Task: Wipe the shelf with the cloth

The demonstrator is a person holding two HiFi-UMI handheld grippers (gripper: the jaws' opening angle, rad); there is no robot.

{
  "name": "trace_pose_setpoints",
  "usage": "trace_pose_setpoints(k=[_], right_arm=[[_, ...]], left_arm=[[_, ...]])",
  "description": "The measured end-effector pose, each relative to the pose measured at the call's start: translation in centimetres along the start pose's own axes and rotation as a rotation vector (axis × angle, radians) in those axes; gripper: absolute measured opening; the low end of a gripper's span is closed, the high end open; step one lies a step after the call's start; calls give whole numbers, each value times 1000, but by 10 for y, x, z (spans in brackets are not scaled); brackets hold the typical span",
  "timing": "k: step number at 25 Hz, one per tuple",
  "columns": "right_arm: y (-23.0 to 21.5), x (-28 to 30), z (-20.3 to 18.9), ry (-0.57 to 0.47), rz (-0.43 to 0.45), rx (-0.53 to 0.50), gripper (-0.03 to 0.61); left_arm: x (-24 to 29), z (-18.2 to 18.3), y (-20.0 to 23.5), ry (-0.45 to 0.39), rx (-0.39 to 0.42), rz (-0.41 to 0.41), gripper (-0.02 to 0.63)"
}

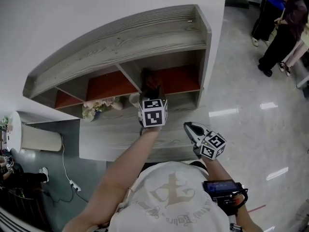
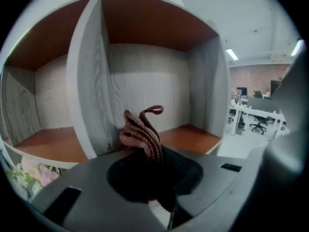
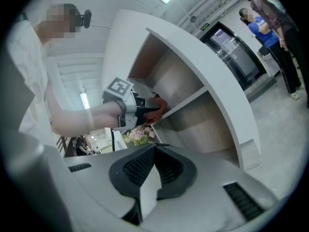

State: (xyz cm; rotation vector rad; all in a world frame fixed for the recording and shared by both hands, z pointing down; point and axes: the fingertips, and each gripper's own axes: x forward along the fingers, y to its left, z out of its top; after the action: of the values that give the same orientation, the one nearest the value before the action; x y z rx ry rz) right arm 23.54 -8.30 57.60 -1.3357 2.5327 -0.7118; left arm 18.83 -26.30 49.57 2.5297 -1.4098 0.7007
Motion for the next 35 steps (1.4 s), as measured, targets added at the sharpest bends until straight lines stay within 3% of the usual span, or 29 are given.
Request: trace_pose_setpoints(k=[8, 11, 16, 28, 35], right_arm=[[-6, -3, 0, -2, -4, 16, 5], [-7, -2, 0, -6, 3, 23, 5], [-10, -9, -2, -13, 4, 44, 5], [-19, -23, 0, -32, -25, 57, 5], [-28, -41, -3, -40, -58, 74, 5]], left_arm=[[31, -5, 12, 125, -77, 91, 69], [39, -6, 12, 147, -100, 88, 69], [46, -4, 3, 192, -111, 15, 67], [61, 15, -72, 286, 1, -245, 66], [74, 24, -110, 308, -15, -358, 65]])
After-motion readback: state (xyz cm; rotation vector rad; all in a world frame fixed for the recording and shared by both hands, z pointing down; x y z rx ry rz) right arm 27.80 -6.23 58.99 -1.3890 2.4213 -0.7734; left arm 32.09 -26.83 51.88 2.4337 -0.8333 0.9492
